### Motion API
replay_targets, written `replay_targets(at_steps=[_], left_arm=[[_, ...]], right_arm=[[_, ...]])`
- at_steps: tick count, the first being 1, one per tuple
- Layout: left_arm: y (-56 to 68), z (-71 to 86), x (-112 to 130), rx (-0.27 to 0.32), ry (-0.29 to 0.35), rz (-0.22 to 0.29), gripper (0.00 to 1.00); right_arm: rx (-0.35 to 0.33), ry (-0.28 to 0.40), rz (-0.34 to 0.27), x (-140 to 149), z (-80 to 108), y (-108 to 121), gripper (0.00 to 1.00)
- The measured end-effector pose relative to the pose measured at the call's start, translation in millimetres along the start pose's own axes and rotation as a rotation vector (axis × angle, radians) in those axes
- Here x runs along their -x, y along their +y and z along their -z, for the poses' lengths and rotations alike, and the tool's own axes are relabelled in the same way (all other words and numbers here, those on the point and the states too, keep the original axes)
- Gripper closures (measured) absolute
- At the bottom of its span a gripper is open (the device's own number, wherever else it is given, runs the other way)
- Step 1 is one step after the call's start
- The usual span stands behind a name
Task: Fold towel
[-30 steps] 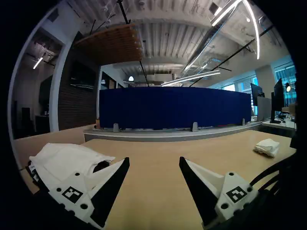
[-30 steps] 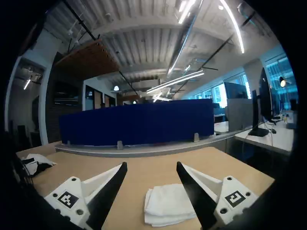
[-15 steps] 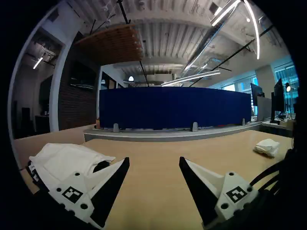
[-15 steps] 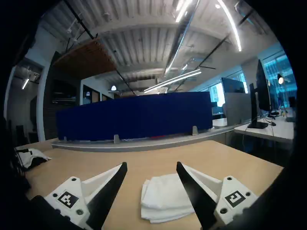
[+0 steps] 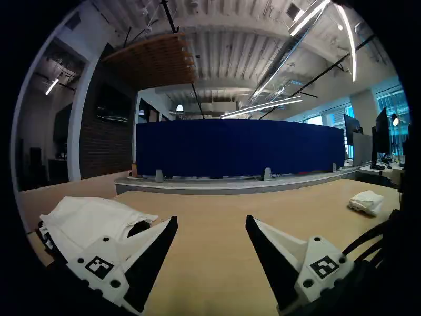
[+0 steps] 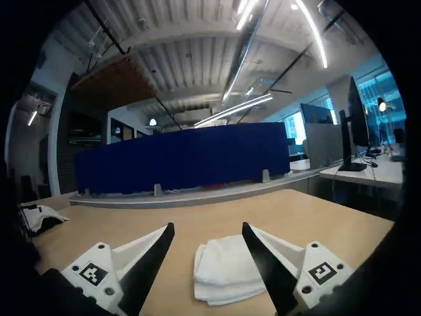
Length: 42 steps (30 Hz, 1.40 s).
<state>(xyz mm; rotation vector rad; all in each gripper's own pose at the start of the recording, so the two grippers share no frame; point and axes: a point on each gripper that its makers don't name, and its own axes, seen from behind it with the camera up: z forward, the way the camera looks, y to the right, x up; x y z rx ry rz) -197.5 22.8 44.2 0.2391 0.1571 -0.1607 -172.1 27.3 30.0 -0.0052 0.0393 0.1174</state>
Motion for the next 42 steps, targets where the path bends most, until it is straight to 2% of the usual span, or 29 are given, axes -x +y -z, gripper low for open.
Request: replay_targets(at_steps=[13, 23, 42], left_arm=[[-0.5, -0.3, 0, 0.000, 0.000, 0.000, 0.04], [-0.2, -1.0, 0, 0.000, 0.000, 0.000, 0.04], [1.4, 0.1, 0, 0.000, 0.000, 0.000, 0.04]], right_arm=[[-0.023, 0.001, 0.041, 4, 2.2, -11, 0.00], [-0.034, -0.003, 0.120, 6, 4.3, -22, 0.00], [-0.019, -0.004, 0.120, 6, 3.1, -20, 0.00]])
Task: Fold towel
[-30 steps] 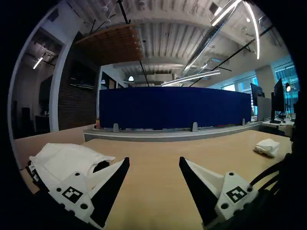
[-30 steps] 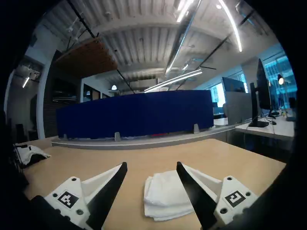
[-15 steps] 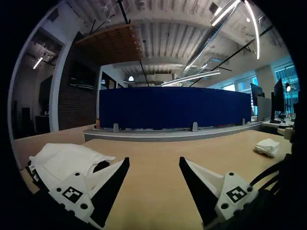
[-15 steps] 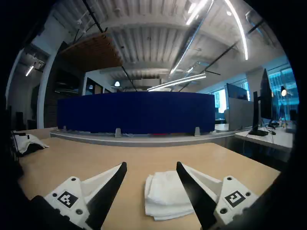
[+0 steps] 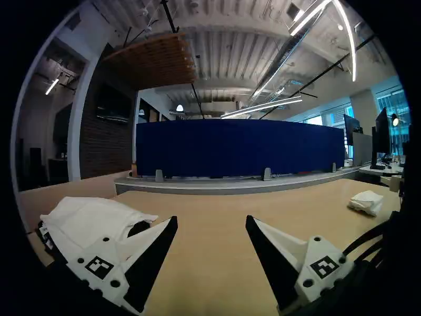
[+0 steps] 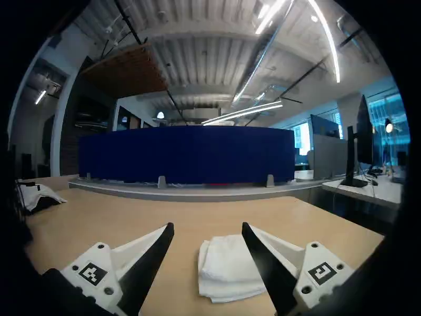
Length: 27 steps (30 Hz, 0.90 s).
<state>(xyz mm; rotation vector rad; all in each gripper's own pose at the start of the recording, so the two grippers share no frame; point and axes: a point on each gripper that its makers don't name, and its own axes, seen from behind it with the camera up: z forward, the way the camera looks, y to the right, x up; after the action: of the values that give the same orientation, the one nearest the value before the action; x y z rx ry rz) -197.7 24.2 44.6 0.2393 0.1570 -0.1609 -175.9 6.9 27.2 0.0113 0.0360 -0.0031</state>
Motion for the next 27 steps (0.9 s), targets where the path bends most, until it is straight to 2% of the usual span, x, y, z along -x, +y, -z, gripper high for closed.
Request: replay_targets(at_steps=[27], left_arm=[[-0.4, -1.2, -1.7, 0.000, 0.000, 0.000, 0.04]], right_arm=[[0.000, 0.000, -0.001, -0.5, -0.3, 1.4, 0.00]])
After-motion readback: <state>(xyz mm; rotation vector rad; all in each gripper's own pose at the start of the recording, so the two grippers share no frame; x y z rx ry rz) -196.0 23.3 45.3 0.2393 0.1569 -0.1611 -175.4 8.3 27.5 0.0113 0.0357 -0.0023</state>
